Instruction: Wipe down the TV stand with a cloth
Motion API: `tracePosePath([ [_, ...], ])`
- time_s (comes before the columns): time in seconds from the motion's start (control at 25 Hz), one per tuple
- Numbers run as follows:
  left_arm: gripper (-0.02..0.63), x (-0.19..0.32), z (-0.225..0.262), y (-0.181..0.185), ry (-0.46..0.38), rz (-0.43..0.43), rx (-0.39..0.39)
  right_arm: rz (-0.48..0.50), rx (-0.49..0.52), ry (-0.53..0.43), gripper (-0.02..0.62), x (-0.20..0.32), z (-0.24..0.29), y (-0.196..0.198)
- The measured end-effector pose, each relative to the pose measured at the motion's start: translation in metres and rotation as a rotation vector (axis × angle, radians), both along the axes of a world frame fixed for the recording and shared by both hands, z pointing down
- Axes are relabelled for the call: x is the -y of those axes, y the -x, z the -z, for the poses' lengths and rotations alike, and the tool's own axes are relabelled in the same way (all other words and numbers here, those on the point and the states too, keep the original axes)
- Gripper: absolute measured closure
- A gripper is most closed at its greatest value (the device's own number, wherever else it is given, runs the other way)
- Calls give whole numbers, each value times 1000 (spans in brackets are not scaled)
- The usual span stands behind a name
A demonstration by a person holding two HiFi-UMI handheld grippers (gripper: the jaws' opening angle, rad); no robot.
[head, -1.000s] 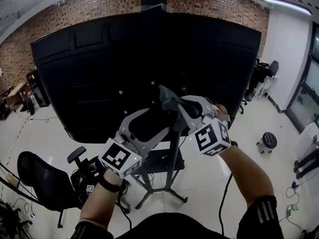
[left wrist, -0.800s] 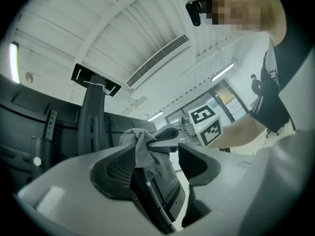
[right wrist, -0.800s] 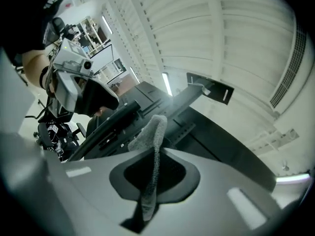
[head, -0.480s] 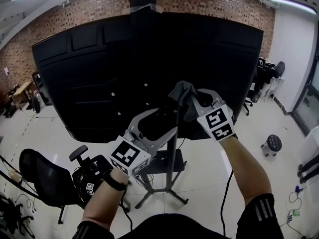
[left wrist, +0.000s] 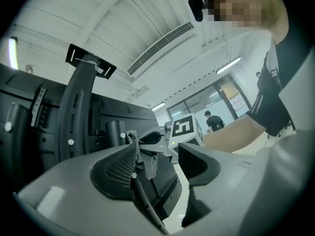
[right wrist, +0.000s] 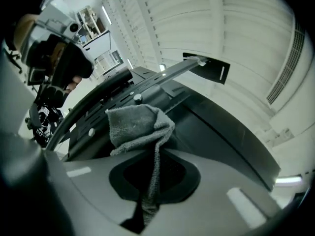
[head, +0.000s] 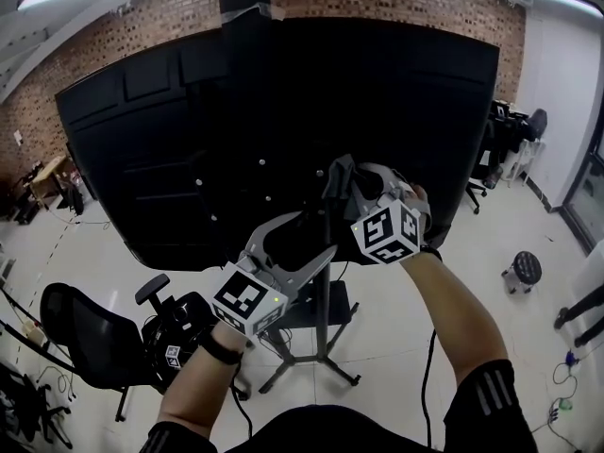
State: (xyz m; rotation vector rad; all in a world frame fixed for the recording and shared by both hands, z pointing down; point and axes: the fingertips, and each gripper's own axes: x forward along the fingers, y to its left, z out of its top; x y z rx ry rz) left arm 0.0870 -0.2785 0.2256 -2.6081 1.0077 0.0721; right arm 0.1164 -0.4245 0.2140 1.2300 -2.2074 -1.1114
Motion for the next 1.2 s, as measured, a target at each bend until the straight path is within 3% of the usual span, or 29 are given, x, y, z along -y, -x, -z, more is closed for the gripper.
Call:
tracePosePath([
  [0.2, 310, 5, -2, -10, 5, -2, 7, -34, 4, 10, 586, 9, -8, -29],
  [0.48, 310, 12, -7, -35, 20, -33, 14, -102, -76, -49, 586, 16, -19, -72],
  [1.04, 310, 10, -19, -65, 48, -50, 28, -238, 6, 37, 586, 35, -31, -163],
  [1.2, 310, 7, -20, -61, 53, -32, 24, -207, 63, 45, 586, 30, -22, -166],
])
